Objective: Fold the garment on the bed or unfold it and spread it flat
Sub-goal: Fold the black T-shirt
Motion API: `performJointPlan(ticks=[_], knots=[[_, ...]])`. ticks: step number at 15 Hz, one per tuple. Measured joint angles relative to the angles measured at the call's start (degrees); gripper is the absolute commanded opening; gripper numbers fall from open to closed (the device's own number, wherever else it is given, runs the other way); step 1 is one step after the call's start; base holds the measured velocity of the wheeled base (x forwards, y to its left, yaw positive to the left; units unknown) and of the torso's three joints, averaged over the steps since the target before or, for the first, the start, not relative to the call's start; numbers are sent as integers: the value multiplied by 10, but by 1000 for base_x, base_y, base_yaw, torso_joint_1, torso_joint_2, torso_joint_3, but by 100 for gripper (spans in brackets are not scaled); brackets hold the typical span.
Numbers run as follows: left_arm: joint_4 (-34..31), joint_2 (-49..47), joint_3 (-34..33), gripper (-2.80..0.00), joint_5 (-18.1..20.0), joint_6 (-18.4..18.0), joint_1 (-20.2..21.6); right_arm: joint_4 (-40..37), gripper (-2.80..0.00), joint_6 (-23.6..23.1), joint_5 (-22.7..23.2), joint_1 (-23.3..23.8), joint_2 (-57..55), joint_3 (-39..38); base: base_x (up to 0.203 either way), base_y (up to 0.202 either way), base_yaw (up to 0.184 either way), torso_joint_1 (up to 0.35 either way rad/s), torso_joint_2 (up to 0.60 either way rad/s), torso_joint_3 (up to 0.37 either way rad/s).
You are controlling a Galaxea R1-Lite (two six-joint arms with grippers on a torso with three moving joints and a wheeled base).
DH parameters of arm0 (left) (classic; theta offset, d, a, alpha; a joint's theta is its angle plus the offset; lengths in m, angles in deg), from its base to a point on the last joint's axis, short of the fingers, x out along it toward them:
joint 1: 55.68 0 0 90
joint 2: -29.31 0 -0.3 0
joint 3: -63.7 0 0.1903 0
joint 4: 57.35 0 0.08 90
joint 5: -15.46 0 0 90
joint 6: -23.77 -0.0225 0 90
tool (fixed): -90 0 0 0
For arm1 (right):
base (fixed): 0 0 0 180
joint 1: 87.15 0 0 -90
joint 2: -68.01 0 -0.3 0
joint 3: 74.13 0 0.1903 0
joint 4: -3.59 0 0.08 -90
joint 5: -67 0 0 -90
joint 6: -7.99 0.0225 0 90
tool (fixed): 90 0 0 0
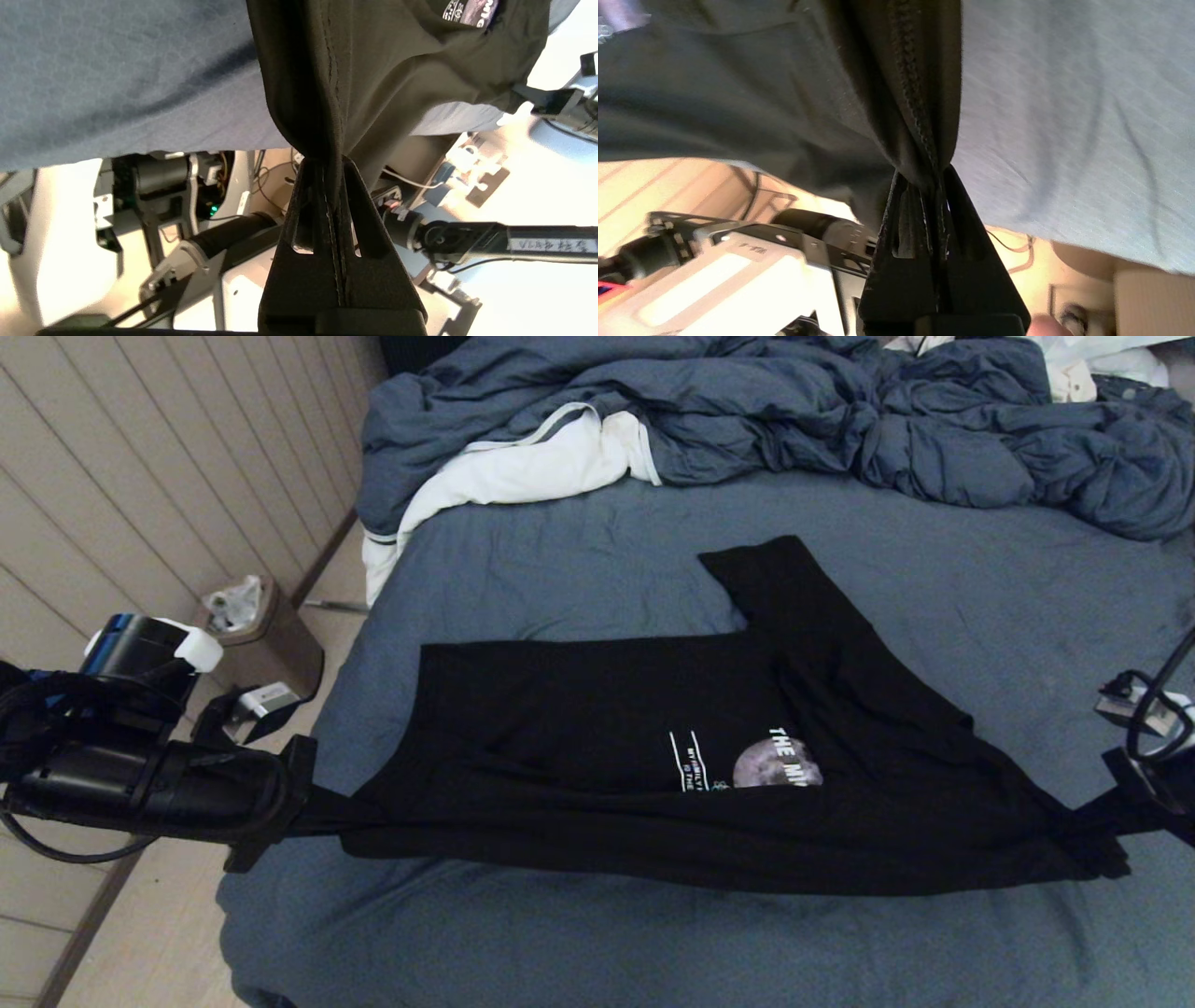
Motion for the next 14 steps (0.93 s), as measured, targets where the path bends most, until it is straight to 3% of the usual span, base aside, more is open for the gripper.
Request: performJointPlan(ticks=[2,14], knots=[[-5,2,0,-280,0,-18,1,0,-280,0,-13,2,3,0,0,0,0,0,0,0],[-7,5,-47,-280,10,-20,2,27,-280,-1,-18,9,6,-56,0,0,0,0,0,0]])
